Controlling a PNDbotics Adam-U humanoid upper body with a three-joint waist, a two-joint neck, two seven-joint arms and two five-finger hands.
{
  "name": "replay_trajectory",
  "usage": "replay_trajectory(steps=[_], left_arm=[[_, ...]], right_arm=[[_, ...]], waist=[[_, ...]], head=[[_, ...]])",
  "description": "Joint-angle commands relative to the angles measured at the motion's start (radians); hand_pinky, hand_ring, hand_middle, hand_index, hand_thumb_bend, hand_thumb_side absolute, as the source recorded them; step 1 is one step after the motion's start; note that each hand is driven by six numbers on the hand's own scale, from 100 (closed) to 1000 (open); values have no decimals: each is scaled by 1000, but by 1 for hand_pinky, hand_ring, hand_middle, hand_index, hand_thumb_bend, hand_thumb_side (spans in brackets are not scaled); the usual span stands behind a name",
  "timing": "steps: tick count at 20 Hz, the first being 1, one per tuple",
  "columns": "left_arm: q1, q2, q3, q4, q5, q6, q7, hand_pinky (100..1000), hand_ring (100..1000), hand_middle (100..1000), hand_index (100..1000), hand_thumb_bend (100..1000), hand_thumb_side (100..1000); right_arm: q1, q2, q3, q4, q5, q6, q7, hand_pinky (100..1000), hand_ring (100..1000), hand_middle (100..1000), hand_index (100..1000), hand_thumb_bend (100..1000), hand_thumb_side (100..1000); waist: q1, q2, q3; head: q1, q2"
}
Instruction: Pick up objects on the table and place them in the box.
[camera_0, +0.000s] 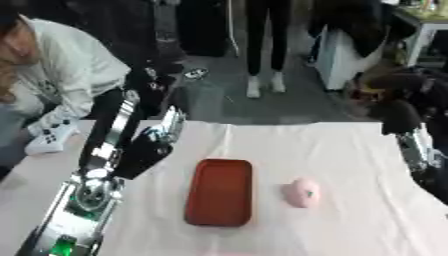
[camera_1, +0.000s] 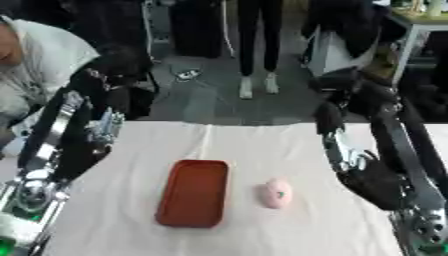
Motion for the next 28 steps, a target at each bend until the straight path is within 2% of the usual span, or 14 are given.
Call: replay_trajectory(steps=[1,2,3,4,5,7,10,11,12,13,14,15,17,28], left_arm=[[-4,20,5,-20,1,2,-2,819,825,880,937,100,747],[-4,21,4,-20,2,1,-3,819,825,880,937,100,746],[-4,21,4,-20,3,1,-4,819,825,880,937,100,746],[-3,21,3,-20,3,1,-5,819,825,880,937,100,745],[-2,22,3,-20,3,1,-5,819,825,880,937,100,746],[1,23,2,-20,4,1,-7,819,825,880,937,100,746],[2,24,2,-20,4,1,-7,819,825,880,937,100,746],[2,24,2,-20,4,1,-7,819,825,880,937,100,744],[3,25,1,-20,5,2,-8,819,825,880,937,100,746],[4,25,1,-20,5,2,-8,818,825,881,937,100,746],[5,25,1,-20,5,2,-9,818,825,881,937,100,746],[5,26,1,-20,5,2,-9,818,825,881,937,100,746],[6,26,1,-20,6,2,-9,818,825,881,937,100,746],[8,27,1,-20,6,4,-11,819,826,881,937,100,746]], right_arm=[[-45,-28,10,52,53,21,16,374,519,718,786,278,642],[-56,-30,12,71,73,24,18,362,513,713,783,272,674],[-62,-30,14,85,87,25,18,398,528,732,793,343,641],[-74,-34,16,106,104,29,18,384,522,724,788,317,651],[-84,-36,18,123,119,30,17,427,541,742,797,381,628],[-110,-44,27,165,159,33,10,464,561,752,802,431,617],[-131,-49,38,210,207,33,0,479,569,757,805,451,616],[-137,-50,41,222,225,33,-2,539,597,771,814,511,602],[-144,-52,43,234,245,33,-4,530,593,769,812,505,611],[-148,-52,45,244,262,33,-8,583,618,786,822,551,609],[-151,-52,47,254,279,34,-9,574,614,783,820,543,609],[-153,-51,48,263,293,36,-7,635,648,806,835,583,614],[-156,-48,49,282,321,43,3,679,670,821,845,609,617],[-168,-39,50,343,372,80,0,719,678,821,846,705,612]], waist=[[-3,-15,2],[-4,-15,3],[-4,-16,3],[-5,-17,3],[-5,-18,3],[-6,-21,3],[-7,-22,2],[-7,-22,2],[-7,-23,2],[-7,-23,1],[-7,-23,1],[-7,-23,1],[-7,-24,0],[-6,-24,1]], head=[[-7,7],[-8,8],[-9,9],[-10,12],[-11,14],[-15,18],[-17,20],[-18,20],[-18,21],[-18,22],[-18,22],[-18,22],[-18,23],[-17,27]])
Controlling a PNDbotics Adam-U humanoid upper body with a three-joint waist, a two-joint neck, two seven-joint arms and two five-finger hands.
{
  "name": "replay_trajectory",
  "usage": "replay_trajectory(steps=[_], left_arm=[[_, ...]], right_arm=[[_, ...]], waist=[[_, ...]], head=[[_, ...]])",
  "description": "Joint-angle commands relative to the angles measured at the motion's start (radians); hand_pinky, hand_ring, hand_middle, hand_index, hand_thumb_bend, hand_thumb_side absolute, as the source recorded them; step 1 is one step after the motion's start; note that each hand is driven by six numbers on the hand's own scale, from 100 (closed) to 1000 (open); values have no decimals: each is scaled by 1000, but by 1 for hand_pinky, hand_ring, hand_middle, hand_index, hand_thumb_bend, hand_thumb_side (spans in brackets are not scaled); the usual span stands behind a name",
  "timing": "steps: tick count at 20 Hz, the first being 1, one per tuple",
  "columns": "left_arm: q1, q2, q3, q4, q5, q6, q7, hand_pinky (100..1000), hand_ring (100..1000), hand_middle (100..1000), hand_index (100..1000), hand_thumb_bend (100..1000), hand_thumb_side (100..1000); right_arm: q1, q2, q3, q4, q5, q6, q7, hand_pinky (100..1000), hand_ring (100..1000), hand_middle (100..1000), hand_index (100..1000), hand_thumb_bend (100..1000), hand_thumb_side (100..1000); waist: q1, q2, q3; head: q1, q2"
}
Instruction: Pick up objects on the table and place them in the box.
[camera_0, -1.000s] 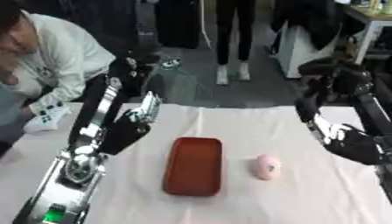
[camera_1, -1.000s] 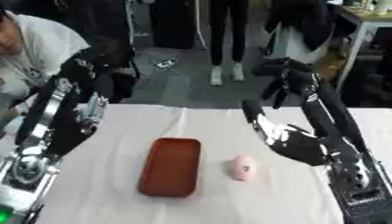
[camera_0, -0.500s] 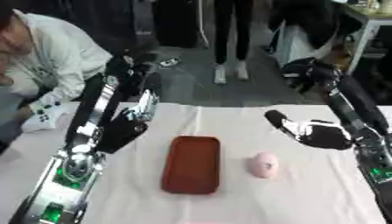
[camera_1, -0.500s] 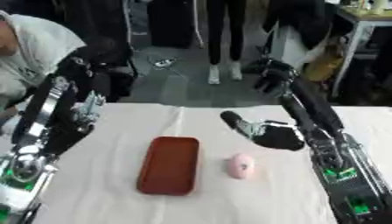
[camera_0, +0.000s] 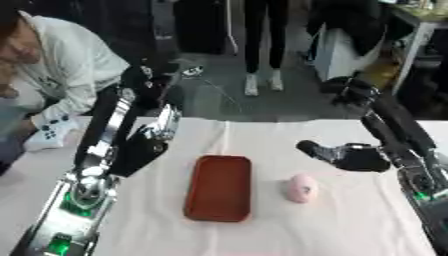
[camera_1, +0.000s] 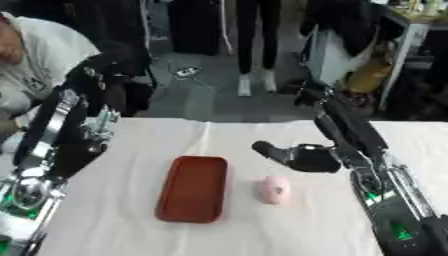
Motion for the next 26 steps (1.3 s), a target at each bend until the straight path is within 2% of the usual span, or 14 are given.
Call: replay_trajectory(steps=[1,7,15,26], left_arm=[[-8,22,2,-18,3,1,-3,820,826,882,937,100,746],[-7,22,1,-18,4,1,-4,820,826,882,937,100,746],[-6,24,0,-18,5,0,-6,820,826,883,937,100,745],[-7,24,0,-18,5,-1,-6,819,827,883,937,100,745]], right_arm=[[-28,-4,-2,8,12,14,2,721,679,822,847,711,613],[-30,-4,0,48,24,29,28,729,684,825,861,713,641],[-33,-6,17,107,39,56,109,740,702,832,865,700,672],[-30,6,26,170,55,62,124,748,715,841,862,699,680]], waist=[[-1,-14,0],[-1,-14,0],[-2,-13,1],[-2,-11,5]], head=[[-8,2],[-9,3],[-7,4],[-3,4]])
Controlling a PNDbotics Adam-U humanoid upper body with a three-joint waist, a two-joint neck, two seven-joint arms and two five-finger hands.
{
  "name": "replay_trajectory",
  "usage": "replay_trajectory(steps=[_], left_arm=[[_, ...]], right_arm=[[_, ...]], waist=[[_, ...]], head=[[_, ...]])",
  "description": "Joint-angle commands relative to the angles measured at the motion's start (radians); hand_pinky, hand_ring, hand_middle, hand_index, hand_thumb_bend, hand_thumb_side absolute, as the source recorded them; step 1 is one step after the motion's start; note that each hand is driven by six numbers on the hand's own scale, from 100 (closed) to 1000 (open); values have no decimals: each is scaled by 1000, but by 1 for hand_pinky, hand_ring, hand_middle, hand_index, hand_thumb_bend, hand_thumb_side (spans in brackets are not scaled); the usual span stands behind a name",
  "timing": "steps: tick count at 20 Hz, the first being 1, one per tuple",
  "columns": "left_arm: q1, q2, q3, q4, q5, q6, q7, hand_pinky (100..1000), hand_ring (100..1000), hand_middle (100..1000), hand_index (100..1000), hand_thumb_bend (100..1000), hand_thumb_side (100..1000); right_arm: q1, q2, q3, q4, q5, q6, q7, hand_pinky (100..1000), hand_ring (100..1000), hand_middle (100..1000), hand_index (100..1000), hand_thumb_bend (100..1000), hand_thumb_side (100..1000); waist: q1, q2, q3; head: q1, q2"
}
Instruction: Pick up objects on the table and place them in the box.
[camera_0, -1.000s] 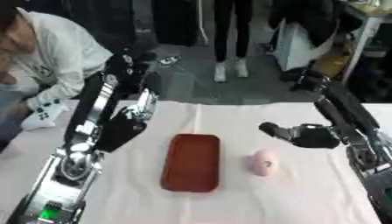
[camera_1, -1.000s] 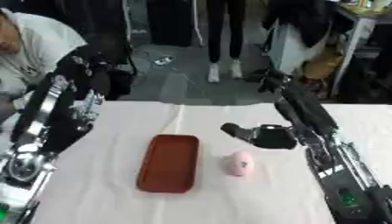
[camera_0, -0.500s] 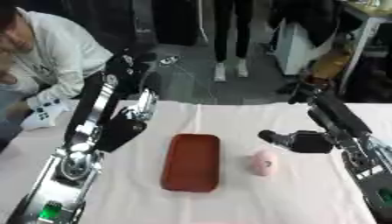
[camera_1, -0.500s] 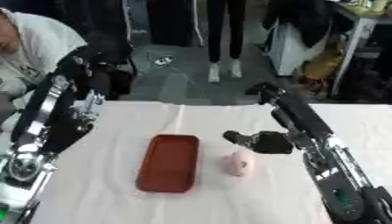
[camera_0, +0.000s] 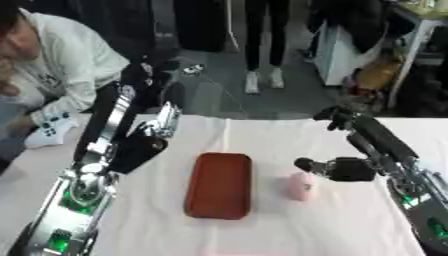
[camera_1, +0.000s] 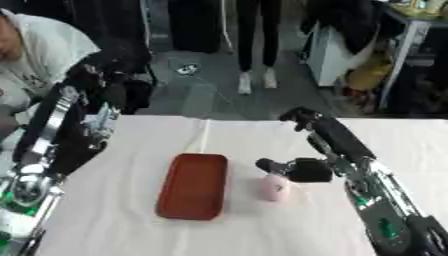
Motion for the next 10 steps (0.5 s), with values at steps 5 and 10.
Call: replay_trajectory(steps=[5,10], left_arm=[[-8,20,-1,-18,3,-3,-1,819,827,883,937,100,745],[-8,20,-1,-18,3,-3,-1,818,827,883,937,100,745]], right_arm=[[-30,12,-2,37,28,2,9,751,718,843,864,697,681],[-30,18,1,61,41,0,18,759,729,847,866,688,686]], waist=[[-2,-10,4],[-2,-9,6]], head=[[-5,1],[-4,0]])
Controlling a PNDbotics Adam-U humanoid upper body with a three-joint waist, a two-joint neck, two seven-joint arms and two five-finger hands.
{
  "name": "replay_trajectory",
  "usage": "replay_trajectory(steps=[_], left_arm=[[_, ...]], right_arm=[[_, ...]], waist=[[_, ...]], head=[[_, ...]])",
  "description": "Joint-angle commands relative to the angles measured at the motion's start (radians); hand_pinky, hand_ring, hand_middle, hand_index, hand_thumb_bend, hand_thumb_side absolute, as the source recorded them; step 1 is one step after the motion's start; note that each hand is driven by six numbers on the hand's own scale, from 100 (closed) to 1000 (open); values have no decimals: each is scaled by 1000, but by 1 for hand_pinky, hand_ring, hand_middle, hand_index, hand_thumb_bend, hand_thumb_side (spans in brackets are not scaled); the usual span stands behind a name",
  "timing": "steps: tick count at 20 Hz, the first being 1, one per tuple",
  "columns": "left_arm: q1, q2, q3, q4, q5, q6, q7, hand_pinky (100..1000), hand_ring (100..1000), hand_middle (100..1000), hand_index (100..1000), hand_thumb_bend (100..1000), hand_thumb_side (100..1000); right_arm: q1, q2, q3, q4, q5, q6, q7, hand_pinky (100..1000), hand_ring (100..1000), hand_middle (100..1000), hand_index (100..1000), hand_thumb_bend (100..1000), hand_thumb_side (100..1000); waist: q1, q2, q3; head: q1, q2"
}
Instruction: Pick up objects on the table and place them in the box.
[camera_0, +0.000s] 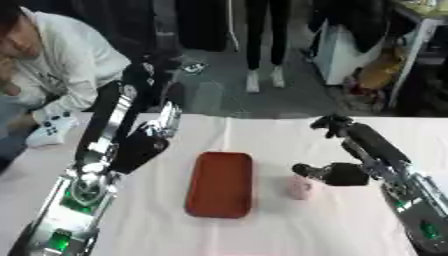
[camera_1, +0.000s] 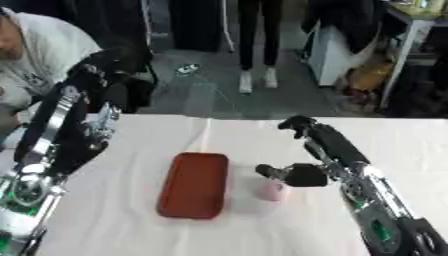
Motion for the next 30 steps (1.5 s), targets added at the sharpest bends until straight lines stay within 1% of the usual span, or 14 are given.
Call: replay_trajectory(steps=[1,11,12,13,22,23,24,30], left_arm=[[-8,20,4,-18,2,-3,-1,818,827,884,937,100,745],[-9,21,5,-18,2,-5,0,818,827,884,936,100,745],[-9,20,5,-18,2,-5,0,818,827,884,936,100,745],[-10,20,5,-18,2,-5,1,818,827,884,936,100,745],[-9,21,4,-18,2,-5,1,817,827,884,936,100,744],[-9,21,4,-18,3,-5,1,816,827,884,936,100,744],[-9,21,4,-18,3,-5,1,816,827,884,936,100,744],[-8,21,4,-18,3,-5,0,816,827,884,936,100,744]], right_arm=[[-25,0,0,2,11,0,7,760,730,847,866,688,688],[-22,11,6,48,54,-5,17,778,747,855,871,692,696],[-22,12,6,54,59,-6,16,780,748,854,871,697,674],[-21,14,6,62,65,-6,15,780,748,855,871,693,696],[-19,25,-7,126,106,-11,0,785,753,855,871,692,702],[-19,26,-9,131,108,-11,-2,783,751,854,869,655,646],[-19,27,-11,137,110,-10,-6,781,749,853,868,691,700],[-21,43,-25,190,131,-5,-34,782,750,851,869,689,705]], waist=[[-2,-9,1],[-2,-9,2],[-2,-9,3],[-2,-9,3],[-1,-7,2],[-1,-7,2],[-1,-7,2],[1,-8,1]], head=[[-4,-2],[-3,-5],[-2,-5],[-2,-5],[1,-4],[1,-3],[1,-2],[-1,-2]])
